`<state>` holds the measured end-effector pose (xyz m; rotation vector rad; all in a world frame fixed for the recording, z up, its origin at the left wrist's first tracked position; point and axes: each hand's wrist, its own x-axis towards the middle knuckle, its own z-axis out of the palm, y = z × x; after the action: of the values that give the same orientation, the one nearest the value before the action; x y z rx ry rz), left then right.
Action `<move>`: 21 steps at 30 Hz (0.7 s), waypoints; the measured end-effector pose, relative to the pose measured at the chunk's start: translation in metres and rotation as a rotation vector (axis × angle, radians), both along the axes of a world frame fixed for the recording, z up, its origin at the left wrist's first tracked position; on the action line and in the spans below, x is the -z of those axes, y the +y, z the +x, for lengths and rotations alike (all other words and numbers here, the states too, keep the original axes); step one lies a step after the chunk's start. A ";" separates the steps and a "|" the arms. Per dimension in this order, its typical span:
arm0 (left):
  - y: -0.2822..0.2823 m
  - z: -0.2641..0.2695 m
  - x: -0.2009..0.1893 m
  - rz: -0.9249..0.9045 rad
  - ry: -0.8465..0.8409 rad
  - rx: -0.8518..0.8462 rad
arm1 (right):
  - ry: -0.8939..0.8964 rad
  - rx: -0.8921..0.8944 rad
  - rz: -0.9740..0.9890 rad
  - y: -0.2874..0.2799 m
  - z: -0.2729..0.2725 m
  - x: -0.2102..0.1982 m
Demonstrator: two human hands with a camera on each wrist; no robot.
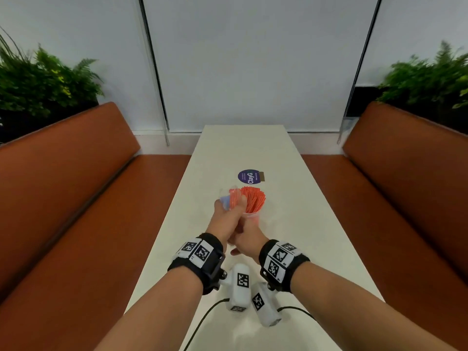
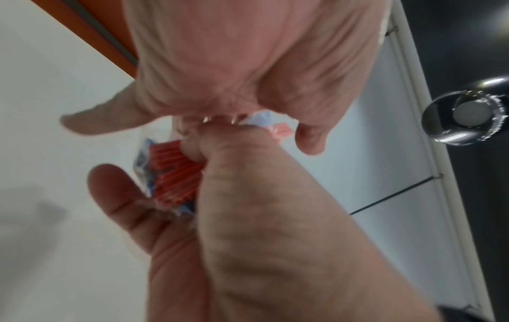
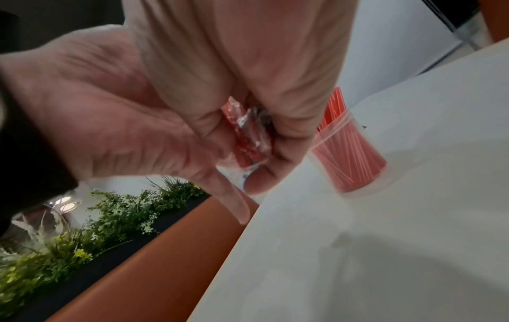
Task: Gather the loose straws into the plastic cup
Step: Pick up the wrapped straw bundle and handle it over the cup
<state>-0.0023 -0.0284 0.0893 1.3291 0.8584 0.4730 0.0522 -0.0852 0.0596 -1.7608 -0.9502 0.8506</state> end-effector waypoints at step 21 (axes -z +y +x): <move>-0.016 0.021 0.008 0.113 0.084 0.244 | -0.110 0.082 0.102 -0.025 0.021 -0.014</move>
<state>0.0188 -0.0442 0.0811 1.5446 0.7343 0.2794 0.0730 -0.1100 0.0738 -1.7603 -0.9688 0.6477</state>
